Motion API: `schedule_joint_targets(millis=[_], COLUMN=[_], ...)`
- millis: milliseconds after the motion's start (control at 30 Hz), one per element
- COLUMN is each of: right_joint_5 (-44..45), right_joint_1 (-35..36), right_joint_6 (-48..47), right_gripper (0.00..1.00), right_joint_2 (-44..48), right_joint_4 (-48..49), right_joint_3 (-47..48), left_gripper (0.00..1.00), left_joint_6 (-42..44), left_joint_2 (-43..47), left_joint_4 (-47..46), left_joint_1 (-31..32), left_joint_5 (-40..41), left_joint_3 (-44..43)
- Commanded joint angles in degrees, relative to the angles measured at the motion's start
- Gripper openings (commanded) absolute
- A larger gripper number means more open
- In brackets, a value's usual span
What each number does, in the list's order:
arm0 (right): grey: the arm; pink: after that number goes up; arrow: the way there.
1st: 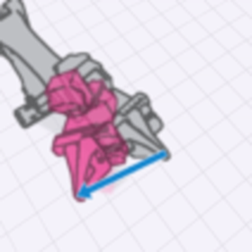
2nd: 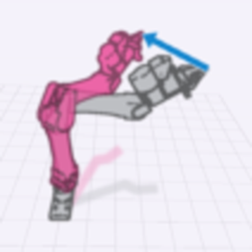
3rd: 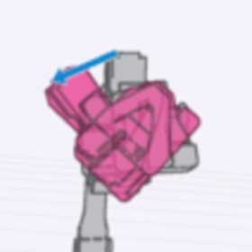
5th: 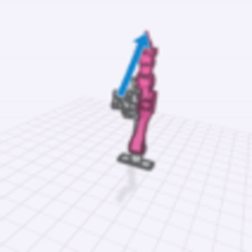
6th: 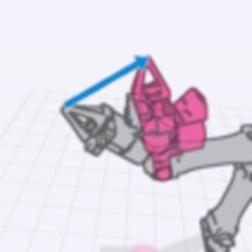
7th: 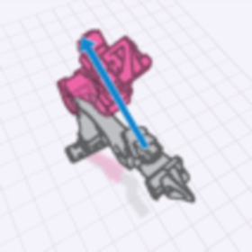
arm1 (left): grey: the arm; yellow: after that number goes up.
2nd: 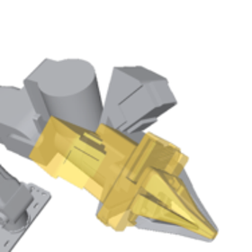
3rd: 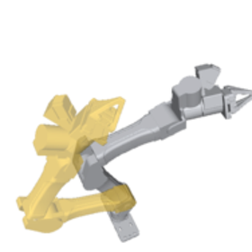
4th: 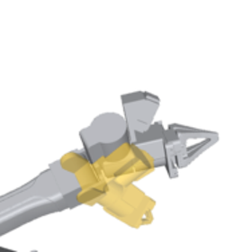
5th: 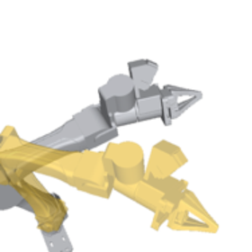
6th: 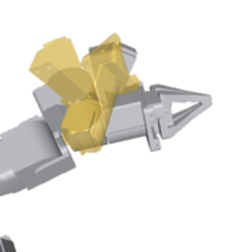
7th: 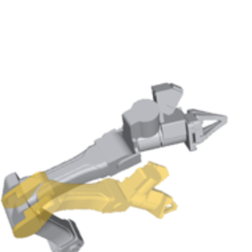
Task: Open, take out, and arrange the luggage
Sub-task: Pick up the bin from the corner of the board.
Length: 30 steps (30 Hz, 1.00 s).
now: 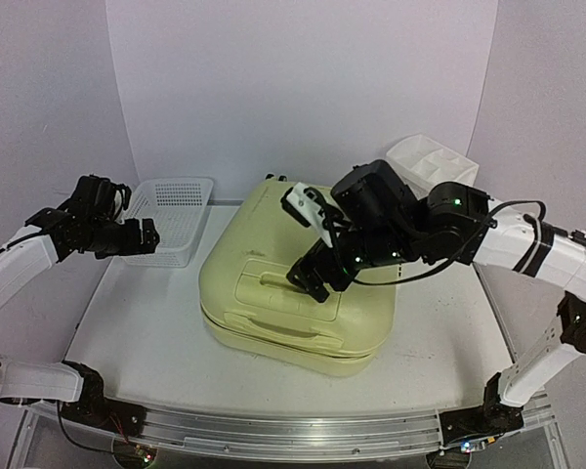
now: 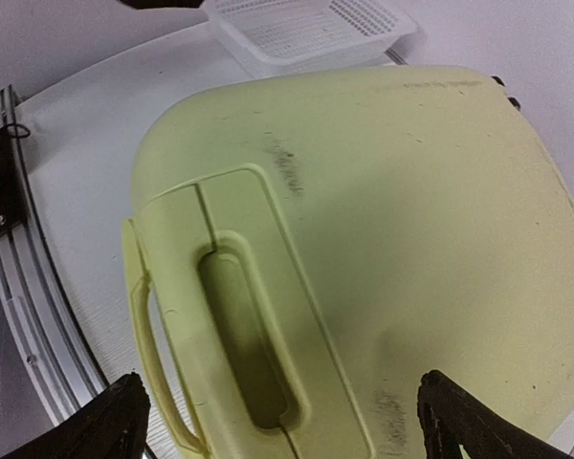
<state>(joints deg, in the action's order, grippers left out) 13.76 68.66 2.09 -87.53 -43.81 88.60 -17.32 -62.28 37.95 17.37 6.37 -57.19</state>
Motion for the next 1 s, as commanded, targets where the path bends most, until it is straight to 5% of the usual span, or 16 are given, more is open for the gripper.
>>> schedule_joint_targets(millis=[0, 233, 600, 967], right_joint_5=[1.8, 4.6, 3.6, 2.7], right_joint_1=[-5.2, -10.4, -19.9, -24.9], right_joint_6=[5.7, 9.8, 16.1, 21.1], right_gripper=[0.98, 0.98, 0.98, 0.98], right_joint_2=[3.0, 3.1, 4.5, 3.6], right_joint_4=[2.6, 2.4, 2.2, 2.5], right_joint_3=[0.1, -1.1, -4.6, -7.0], left_gripper=[1.00, 1.00, 1.00, 0.99], left_joint_6=[-2.0, -1.1, -13.4, -21.3], left_joint_2=[0.5, -0.2, -0.7, -10.5], left_joint_4=[1.0, 1.1, 1.2, 1.0], left_joint_1=[0.0, 0.0, -0.2, -6.2], left_joint_5=[3.3, 3.9, 10.9, 5.8], left_joint_3=[-2.9, -3.7, -3.5, -8.9])
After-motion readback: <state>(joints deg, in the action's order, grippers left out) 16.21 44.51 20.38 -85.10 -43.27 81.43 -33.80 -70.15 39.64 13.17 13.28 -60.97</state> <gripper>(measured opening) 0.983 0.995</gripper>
